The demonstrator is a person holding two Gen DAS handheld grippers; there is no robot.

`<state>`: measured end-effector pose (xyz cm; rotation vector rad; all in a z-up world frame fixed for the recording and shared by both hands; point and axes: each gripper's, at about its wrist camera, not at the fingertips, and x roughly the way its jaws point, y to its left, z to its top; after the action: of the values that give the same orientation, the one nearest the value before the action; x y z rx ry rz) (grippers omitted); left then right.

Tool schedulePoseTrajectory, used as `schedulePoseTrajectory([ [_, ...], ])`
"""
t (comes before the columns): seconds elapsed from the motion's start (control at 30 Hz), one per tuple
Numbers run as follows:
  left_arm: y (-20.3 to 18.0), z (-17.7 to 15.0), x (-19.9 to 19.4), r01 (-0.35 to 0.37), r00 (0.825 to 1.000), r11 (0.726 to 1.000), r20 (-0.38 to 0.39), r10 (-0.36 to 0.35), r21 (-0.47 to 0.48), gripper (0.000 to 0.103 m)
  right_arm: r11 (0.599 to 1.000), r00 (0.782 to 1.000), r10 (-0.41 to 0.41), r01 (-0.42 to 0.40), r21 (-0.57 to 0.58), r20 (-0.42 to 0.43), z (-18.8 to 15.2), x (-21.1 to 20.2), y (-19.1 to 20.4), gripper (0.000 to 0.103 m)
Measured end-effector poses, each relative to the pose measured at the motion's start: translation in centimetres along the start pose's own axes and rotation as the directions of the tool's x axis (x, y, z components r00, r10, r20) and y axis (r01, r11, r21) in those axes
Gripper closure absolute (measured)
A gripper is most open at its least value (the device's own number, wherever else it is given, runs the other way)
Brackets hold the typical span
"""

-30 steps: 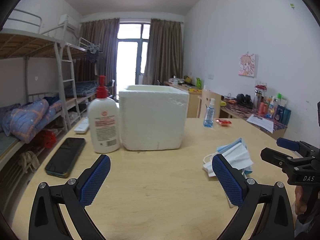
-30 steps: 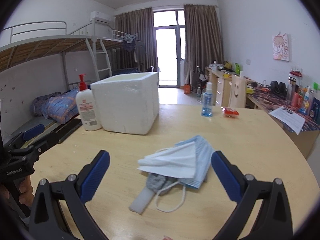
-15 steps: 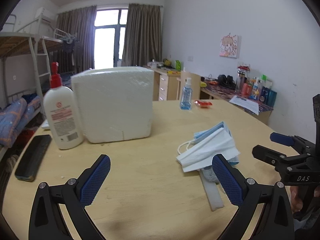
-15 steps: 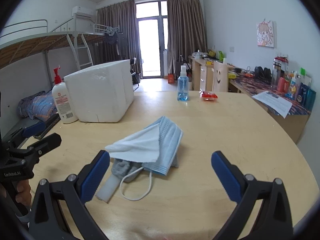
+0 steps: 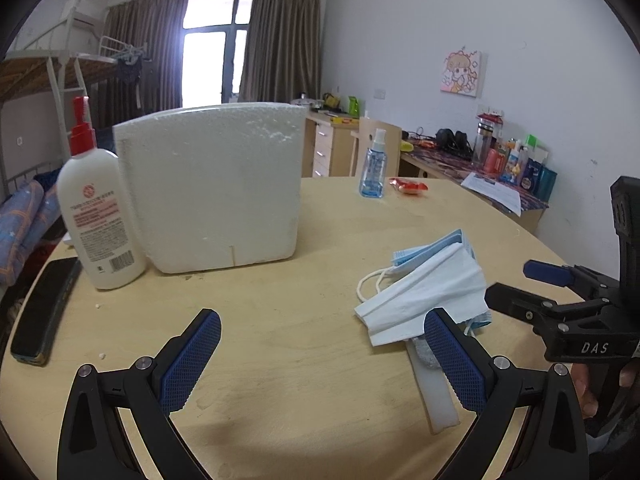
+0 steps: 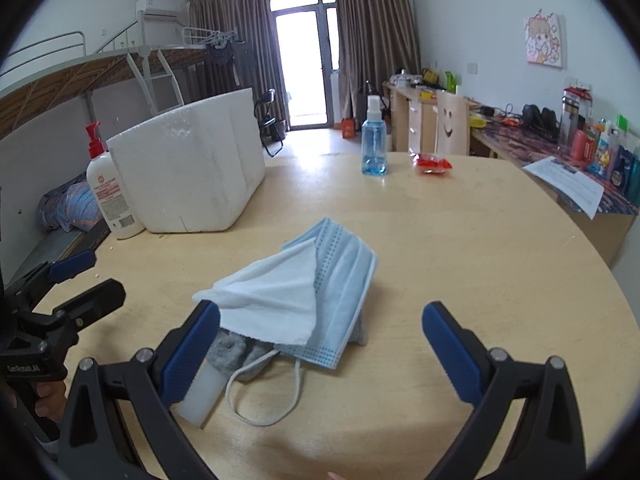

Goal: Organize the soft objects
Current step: 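Lower both grippers toward the white face mask on the table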

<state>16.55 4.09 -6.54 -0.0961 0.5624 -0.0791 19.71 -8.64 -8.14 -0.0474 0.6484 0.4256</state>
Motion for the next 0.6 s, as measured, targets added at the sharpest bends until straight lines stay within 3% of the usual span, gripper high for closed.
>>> schedulePoseTrajectory([
  [0.6, -4.7, 1.1, 4.3, 0.161, 0.981, 0.982, -0.123, -0.148, 0.104, 0.001, 0.995, 1.0, 0.028, -0.027, 0.099, -0.007, -1.3, -0.1, -5.0, 0.005],
])
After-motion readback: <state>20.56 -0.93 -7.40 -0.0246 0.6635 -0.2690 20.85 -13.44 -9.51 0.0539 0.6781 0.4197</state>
